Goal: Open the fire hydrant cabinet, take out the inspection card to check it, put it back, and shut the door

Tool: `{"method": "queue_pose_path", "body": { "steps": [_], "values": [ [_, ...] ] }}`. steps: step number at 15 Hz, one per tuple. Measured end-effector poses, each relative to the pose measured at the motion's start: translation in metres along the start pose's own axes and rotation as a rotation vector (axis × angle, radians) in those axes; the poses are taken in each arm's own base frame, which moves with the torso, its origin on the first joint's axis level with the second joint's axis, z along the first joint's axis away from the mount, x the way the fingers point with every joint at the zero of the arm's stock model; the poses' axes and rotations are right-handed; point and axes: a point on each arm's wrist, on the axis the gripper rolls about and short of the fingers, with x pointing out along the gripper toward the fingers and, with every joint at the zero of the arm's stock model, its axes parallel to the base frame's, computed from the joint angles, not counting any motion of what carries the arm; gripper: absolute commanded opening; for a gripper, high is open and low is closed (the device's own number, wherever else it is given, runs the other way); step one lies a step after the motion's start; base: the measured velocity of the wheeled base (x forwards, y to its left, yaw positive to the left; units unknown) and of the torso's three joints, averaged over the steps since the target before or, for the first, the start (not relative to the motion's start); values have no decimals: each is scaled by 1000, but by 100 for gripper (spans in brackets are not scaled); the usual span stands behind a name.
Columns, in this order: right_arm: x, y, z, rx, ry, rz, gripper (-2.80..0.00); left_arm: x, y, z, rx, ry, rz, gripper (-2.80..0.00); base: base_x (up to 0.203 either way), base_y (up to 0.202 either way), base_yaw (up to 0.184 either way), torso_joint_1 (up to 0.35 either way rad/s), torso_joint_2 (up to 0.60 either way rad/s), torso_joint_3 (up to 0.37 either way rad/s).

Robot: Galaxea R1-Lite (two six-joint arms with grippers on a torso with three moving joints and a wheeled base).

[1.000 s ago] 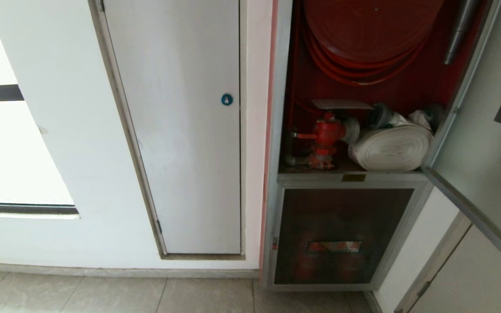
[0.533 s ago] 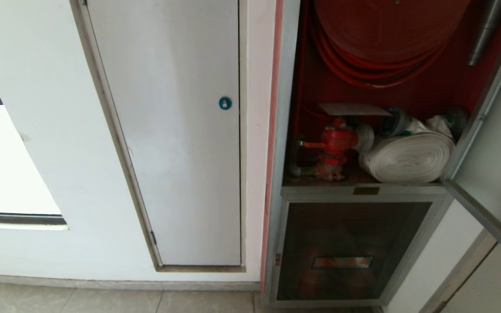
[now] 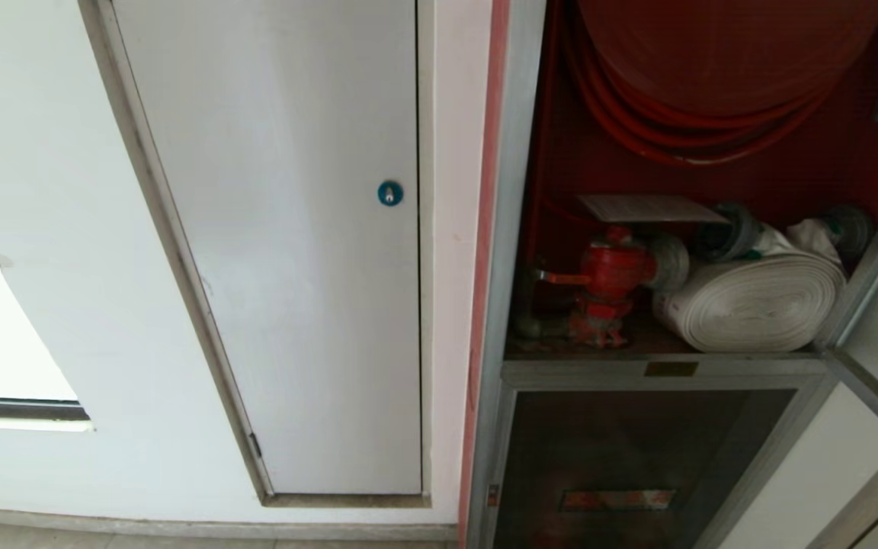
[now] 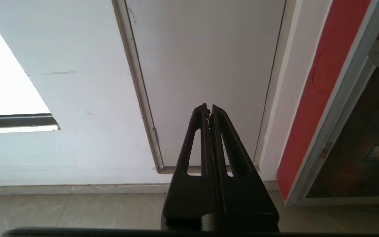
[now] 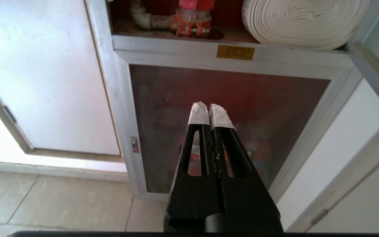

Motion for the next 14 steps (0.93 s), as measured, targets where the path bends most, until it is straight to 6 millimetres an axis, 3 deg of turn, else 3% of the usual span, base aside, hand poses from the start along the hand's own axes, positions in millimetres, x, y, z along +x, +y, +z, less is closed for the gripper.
{"method": "queue_pose_path", "body": {
  "steps": [14],
  "values": [
    [0,0,0,0,0,0,-280,0,0,0,0,0,0,-280,196,0,0,3,3,3]
  ]
}}
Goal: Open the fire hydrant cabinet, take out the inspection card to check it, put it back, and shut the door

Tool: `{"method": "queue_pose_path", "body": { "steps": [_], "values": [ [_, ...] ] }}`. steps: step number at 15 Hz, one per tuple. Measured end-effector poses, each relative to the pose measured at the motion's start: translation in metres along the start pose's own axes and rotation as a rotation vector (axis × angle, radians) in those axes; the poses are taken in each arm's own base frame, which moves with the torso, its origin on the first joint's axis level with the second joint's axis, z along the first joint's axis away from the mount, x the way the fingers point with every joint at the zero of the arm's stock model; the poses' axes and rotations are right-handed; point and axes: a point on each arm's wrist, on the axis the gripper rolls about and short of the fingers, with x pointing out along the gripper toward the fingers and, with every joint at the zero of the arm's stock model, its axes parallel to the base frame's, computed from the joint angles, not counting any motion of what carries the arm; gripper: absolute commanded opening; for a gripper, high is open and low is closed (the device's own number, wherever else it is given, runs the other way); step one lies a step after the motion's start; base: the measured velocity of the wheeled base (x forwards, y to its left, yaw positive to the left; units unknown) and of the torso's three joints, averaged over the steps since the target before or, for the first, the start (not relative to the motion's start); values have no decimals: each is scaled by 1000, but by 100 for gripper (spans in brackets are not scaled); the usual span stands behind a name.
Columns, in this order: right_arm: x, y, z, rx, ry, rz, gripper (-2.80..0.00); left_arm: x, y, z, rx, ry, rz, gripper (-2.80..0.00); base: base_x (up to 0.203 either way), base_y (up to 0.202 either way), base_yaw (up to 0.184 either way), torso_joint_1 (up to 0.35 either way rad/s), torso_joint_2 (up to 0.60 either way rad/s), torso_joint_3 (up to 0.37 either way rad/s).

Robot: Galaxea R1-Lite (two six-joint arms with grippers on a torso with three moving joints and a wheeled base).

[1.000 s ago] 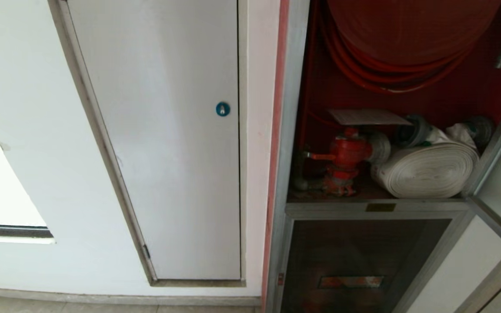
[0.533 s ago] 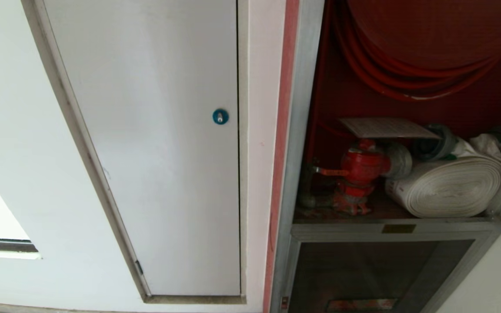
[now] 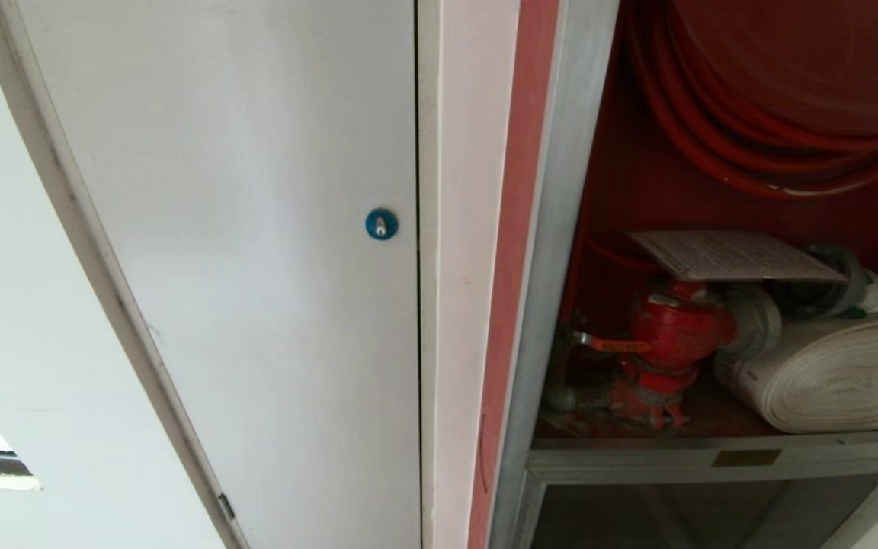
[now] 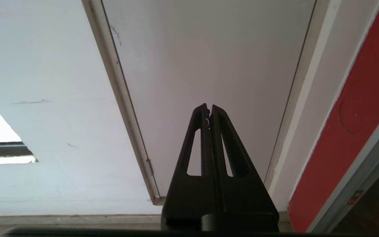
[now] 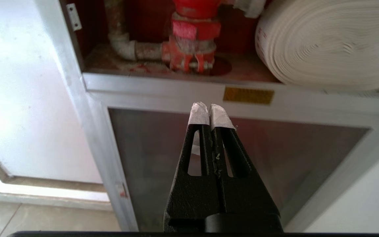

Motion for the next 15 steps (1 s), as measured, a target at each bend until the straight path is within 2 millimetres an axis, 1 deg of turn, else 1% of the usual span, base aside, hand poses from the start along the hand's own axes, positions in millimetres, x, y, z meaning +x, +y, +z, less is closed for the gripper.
{"method": "queue_pose_path", "body": {
  "steps": [3,15],
  "values": [
    [0,0,0,0,0,0,-280,0,0,0,0,0,0,-280,175,0,1,4,1,5],
    [0,0,0,-6,0,0,-280,0,0,0,-2,0,0,-280,0,0,0,0,0,0]
  ]
}}
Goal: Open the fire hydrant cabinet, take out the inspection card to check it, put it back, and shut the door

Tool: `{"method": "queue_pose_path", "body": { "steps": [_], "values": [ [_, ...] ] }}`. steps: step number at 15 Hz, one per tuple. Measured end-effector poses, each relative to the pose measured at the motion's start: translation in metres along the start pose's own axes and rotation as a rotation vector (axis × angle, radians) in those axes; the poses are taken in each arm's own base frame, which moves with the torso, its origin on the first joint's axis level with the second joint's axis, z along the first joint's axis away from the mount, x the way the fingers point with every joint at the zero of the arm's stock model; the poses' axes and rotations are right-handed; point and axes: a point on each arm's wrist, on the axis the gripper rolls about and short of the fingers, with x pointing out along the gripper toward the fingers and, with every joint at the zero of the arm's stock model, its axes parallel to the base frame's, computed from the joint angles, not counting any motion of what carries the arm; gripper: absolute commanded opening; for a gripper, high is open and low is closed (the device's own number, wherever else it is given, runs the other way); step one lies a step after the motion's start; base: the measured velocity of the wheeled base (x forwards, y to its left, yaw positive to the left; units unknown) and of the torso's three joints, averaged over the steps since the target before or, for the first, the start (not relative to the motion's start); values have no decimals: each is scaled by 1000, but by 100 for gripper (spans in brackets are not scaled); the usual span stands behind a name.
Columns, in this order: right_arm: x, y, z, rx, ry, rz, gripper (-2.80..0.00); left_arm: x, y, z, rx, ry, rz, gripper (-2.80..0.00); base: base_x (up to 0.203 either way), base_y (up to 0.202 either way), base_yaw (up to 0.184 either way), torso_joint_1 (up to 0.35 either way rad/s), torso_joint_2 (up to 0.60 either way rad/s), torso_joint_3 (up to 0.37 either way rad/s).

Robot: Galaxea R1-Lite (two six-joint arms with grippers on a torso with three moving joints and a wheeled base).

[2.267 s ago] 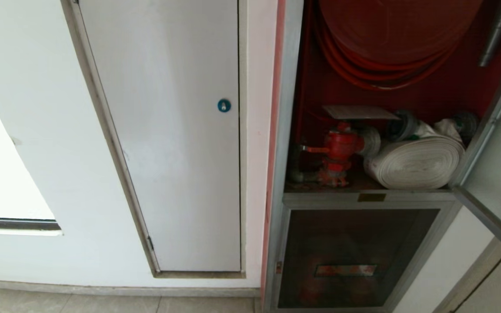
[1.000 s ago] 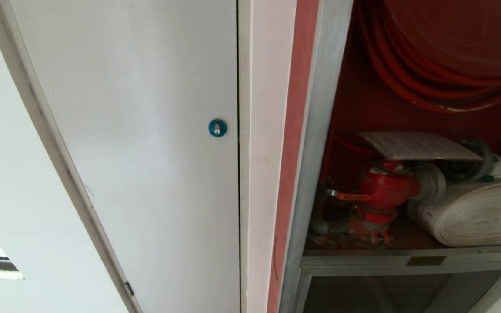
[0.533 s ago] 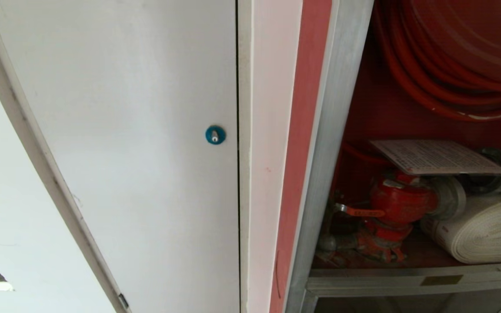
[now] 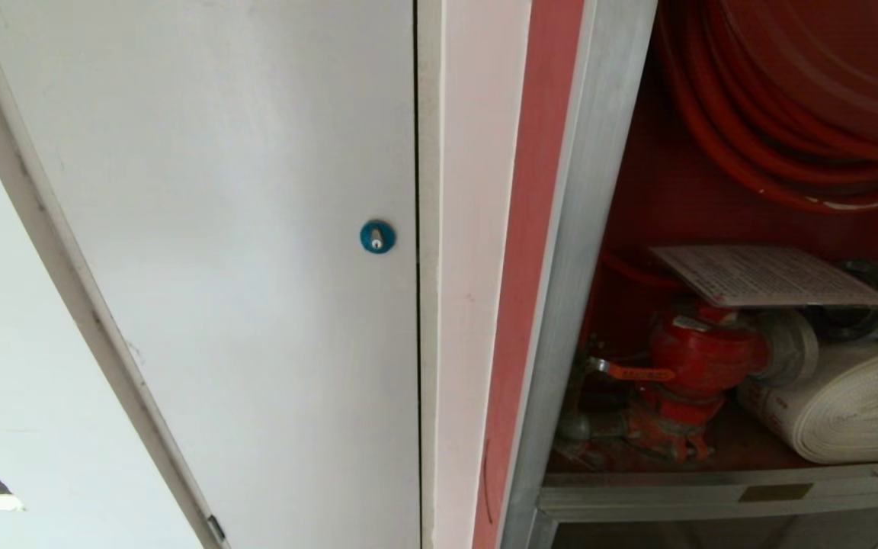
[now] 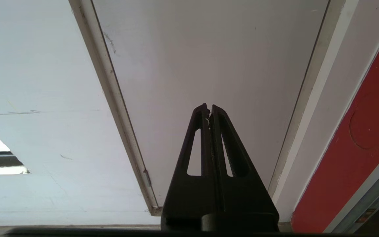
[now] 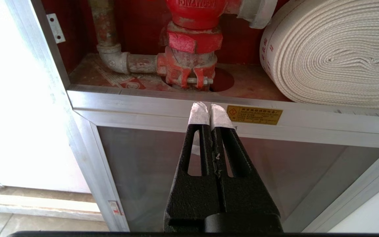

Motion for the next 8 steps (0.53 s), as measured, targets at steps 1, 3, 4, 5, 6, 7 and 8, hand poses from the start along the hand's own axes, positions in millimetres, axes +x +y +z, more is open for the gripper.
{"method": "queue_pose_path", "body": {
  "steps": [1,3,4,5,6,7,8],
  "values": [
    [0,0,0,-1,0,0,-280,0,0,0,0,0,0,-280,0,0,0,0,0,0],
    [0,0,0,2,1,-1,-280,0,0,0,0,0,0,-280,0,0,0,0,0,0],
    [0,0,0,2,1,-1,-280,0,0,0,0,0,0,-280,0,0,0,0,0,0],
    [0,0,0,2,1,-1,-280,0,0,0,0,0,0,-280,0,0,0,0,0,0],
    [0,0,0,3,1,-1,-280,0,0,0,0,0,0,-280,0,0,0,0,0,0],
    [0,0,0,4,1,-1,-280,0,0,0,0,0,1,-280,0,0,0,0,0,0],
    [0,0,0,4,1,-1,-280,0,0,0,0,0,0,-280,0,0,0,0,0,0]
  ]
}}
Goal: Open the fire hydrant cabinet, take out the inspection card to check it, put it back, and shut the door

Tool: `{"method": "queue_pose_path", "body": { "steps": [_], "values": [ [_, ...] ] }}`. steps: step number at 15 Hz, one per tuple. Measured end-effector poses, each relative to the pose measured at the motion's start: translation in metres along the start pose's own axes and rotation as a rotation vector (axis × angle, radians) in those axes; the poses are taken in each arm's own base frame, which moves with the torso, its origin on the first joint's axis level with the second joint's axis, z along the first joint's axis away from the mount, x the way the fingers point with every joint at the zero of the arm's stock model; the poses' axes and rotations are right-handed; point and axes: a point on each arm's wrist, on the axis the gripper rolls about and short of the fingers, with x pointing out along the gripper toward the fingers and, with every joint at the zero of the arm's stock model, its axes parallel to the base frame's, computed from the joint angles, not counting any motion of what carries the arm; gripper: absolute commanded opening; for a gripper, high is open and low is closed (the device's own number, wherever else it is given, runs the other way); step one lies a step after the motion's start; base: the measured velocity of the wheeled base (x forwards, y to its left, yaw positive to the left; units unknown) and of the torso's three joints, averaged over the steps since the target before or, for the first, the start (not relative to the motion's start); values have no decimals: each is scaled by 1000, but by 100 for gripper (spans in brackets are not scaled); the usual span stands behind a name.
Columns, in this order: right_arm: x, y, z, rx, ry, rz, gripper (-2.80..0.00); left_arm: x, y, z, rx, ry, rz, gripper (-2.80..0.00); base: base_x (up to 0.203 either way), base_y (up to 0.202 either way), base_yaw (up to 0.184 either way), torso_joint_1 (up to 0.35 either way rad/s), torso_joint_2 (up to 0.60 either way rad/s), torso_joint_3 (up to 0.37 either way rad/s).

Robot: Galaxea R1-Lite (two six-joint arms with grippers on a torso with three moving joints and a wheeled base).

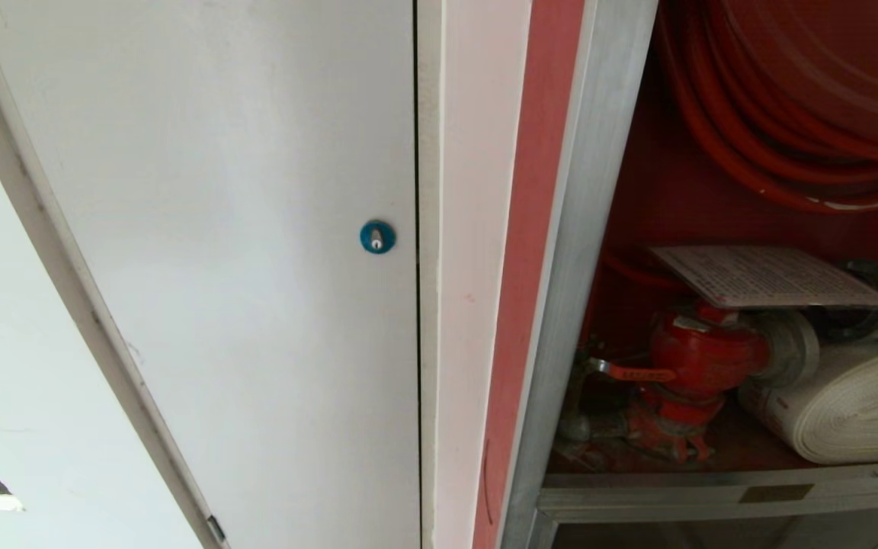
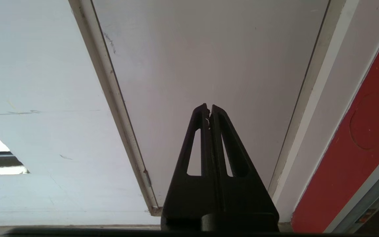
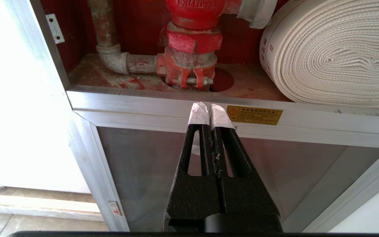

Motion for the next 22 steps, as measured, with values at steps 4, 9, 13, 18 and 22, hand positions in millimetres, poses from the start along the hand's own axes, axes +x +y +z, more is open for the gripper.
{"method": "queue_pose_path", "body": {
  "steps": [4,9,13,18,22],
  "values": [
    [0,0,0,0,0,-3,-280,0,0,0,0,0,0,-280,0,0,0,0,0,0],
    [-7,-1,22,0,-58,-27,-280,0,0,0,0,0,0,-280,0,0,0,0,0,0],
    [-9,-3,61,-2,-78,-74,-280,0,0,0,0,0,0,-280,0,0,0,0,0,0],
    [12,-10,108,-126,7,-234,-280,0,0,0,0,0,0,-280,0,0,0,0,0,0],
    [33,-14,135,-295,105,-343,-280,0,0,0,0,0,0,-280,0,0,0,0,0,0]
  ]
}}
